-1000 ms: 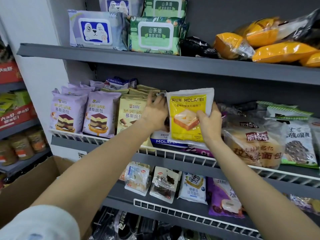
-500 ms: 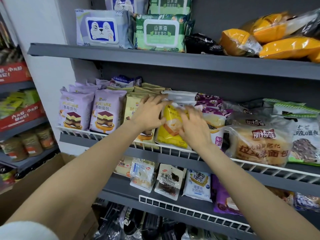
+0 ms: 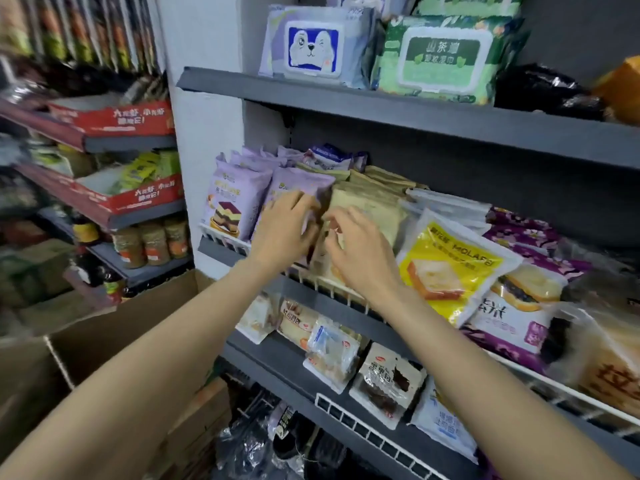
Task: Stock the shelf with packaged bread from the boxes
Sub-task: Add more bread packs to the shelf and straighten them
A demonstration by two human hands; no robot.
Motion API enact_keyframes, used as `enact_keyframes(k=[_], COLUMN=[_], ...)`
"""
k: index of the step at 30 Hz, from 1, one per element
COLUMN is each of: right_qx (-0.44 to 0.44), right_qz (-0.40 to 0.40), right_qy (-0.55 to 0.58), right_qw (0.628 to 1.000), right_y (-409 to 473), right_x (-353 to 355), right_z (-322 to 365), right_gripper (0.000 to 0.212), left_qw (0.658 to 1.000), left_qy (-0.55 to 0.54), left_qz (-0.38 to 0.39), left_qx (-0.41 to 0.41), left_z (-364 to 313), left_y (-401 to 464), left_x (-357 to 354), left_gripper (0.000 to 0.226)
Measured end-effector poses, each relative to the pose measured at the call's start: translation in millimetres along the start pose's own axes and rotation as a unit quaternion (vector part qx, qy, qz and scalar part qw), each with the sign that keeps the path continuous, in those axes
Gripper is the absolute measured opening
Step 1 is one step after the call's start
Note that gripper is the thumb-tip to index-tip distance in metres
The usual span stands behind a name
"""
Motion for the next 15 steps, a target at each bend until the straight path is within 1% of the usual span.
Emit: enact_keyframes(k=[1,3,4,7,11,15], right_qx=[0.015,0.043,0.054,0.080,0.069,-0.007], right_qz=[0.013,0.045,0.066,0.151,0.264,0.359], right_qy=[0.023,0.061,0.076,0.092,0.089,0.082], right_qw=[1.000,0.996,0.993,0.981,0.958,0.930], right_y=[5,12,15,25,40,49], right_x=[-17,-53,-73,-140,-250,-372], right_z=[13,36,48,85,122,136], right_gripper=[0.027,0.025,0.024,0.022,0.019,0.022], left_qw=[1.000,0.997,0.995,0.978,0.924,0.860], left_qy=[0.007,0.014,0.014,0.012,0.026,0.033], left_qz=[0.011,0.034,0.044,0.107,0.235,0.350], left_qx=[0.025,0.069,0.092,0.181,0.301,0.369], left_z=[18,53,72,136,238,330], left_y=[-11,-36,-49,-87,-144,-195], left_x=[2,9,12,15,-3,-31], left_gripper=[0.021,0.031,0.033,0.022,0.024,0.026])
Point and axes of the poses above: each hand's wrist, its own y-axis towards the middle knuckle, its own x-axis out of the back of the hand, z = x × y, the point moved 1 cm from there along y, towards the middle knuckle, and after that the axes turned 1 degree about -z, right-handed, at the moved point
